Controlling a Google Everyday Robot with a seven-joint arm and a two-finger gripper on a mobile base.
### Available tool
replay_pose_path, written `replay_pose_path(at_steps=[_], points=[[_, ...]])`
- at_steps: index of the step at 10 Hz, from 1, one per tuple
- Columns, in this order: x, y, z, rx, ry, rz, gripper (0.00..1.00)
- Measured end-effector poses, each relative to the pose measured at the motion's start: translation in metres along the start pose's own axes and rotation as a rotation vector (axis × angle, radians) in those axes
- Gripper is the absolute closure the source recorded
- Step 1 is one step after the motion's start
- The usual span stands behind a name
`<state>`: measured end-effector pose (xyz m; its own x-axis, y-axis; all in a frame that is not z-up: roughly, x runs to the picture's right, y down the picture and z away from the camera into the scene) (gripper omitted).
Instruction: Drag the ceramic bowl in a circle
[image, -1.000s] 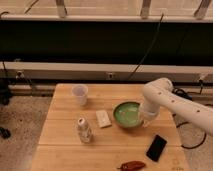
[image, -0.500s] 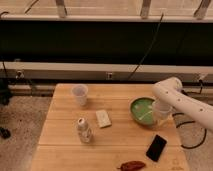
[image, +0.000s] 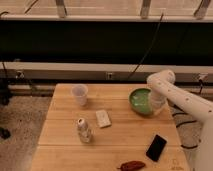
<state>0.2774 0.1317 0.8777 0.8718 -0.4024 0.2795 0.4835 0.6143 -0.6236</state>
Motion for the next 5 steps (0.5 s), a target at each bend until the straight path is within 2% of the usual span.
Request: replay_pose_path(at_steps=[2,4,5], points=[[-0.016,-0.020,-0.005,0.023,0.000,-0.047,0.83],[-0.050,-0.042,-0.012,0.059,-0.022,-0.123,0.83],[-0.060,-0.044,-0.015,0.068,-0.031,-0.147,0.83]])
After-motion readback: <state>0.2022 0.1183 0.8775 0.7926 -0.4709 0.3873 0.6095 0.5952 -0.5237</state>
